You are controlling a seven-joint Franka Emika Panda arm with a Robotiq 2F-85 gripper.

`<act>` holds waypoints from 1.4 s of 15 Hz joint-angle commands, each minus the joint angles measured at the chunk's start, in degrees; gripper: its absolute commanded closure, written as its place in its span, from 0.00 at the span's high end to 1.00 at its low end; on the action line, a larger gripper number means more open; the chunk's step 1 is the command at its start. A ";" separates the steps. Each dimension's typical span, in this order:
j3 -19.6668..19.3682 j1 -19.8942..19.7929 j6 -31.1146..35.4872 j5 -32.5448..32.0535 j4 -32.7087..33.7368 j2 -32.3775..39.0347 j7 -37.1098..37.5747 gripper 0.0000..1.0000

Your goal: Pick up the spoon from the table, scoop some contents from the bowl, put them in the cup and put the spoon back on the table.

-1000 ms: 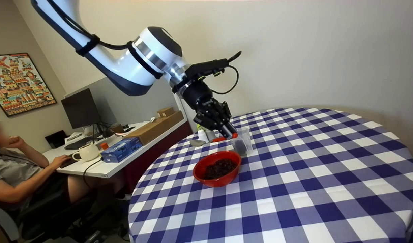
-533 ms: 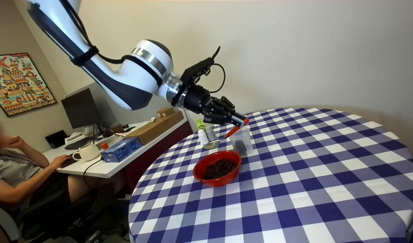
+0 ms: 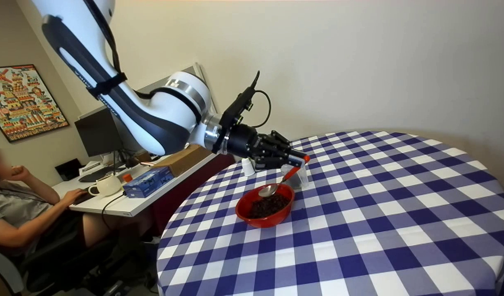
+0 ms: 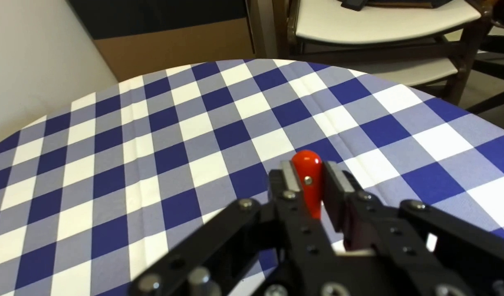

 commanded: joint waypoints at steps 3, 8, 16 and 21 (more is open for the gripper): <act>1.03 -0.45 -2.37 -0.79 1.28 4.23 10.31 0.05; 1.52 -0.46 -2.10 -0.76 1.56 5.66 17.68 0.05; 2.00 -0.08 -2.65 -1.46 0.06 4.90 20.87 0.05; 1.73 -0.12 -2.36 -5.44 -2.74 3.74 22.17 0.05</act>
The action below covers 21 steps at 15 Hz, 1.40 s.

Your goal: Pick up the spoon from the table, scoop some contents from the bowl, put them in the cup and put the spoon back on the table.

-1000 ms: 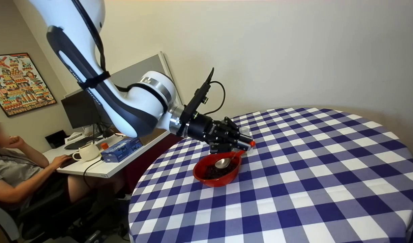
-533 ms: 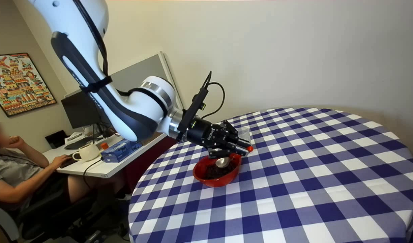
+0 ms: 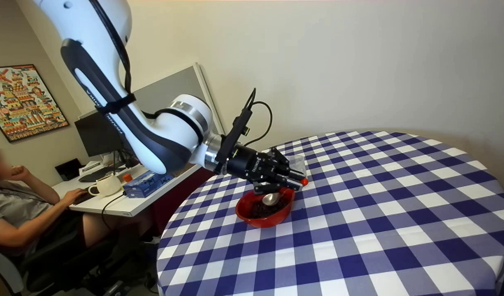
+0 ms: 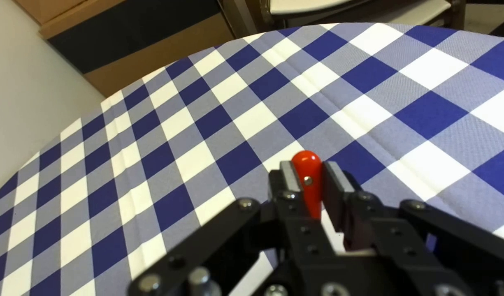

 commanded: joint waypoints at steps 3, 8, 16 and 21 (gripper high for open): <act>0.32 -0.30 -0.80 -6.33 -5.49 -2.78 2.77 0.05; 0.76 -0.56 -1.00 -6.54 -7.91 -4.30 2.41 0.05; 1.13 -0.79 -3.17 1.09 -6.70 -4.30 -0.13 0.05; 1.50 -0.69 -5.20 7.26 -5.94 -3.99 -2.12 0.05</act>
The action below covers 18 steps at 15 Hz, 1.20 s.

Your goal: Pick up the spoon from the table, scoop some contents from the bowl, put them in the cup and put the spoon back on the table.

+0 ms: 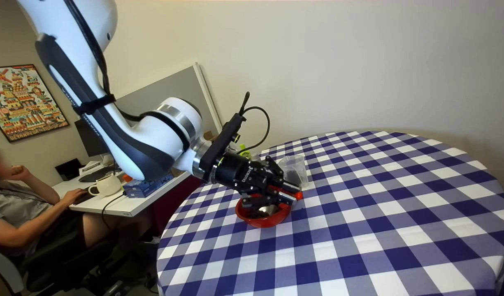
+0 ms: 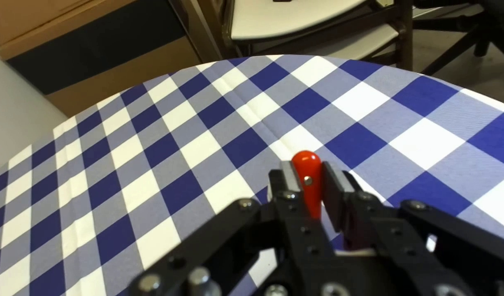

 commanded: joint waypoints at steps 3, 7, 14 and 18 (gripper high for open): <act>1.16 -0.28 -2.71 5.67 0.76 -0.46 -3.01 0.05; 1.63 -0.15 -3.28 8.81 1.45 -0.29 -4.28 0.05; 3.18 0.16 -5.79 21.87 5.45 0.83 -8.92 0.05; 3.38 0.47 -7.66 28.87 8.75 1.69 -10.72 0.05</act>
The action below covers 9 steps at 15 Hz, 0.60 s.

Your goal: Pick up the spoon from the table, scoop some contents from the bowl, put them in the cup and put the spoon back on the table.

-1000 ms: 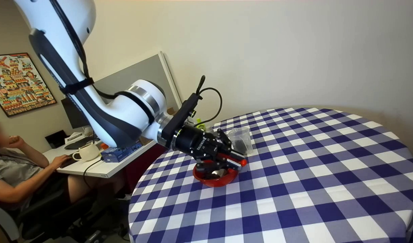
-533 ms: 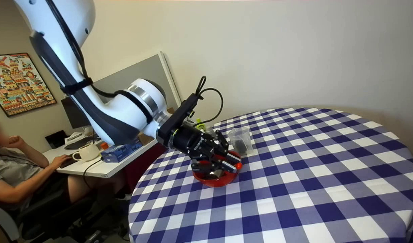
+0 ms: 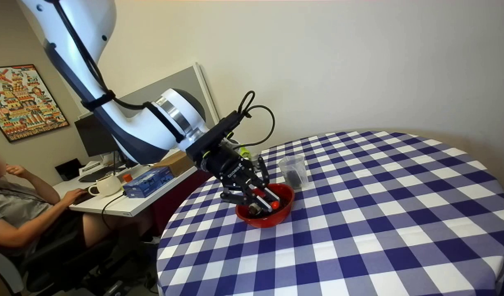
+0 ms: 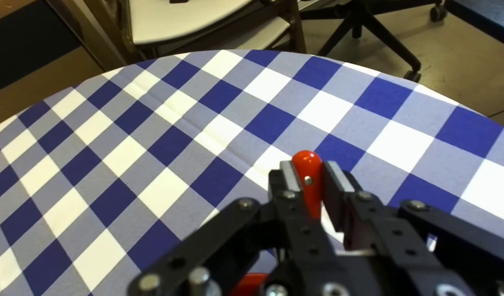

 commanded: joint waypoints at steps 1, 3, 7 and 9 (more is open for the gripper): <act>0.23 0.28 -3.25 6.02 4.10 1.62 -2.47 0.05; -0.08 0.16 -4.59 8.97 6.17 2.51 -2.87 0.05; -0.92 -0.30 -8.15 14.85 11.27 4.79 -3.49 0.05; -1.23 -0.60 -9.88 17.90 13.93 5.97 -3.91 0.05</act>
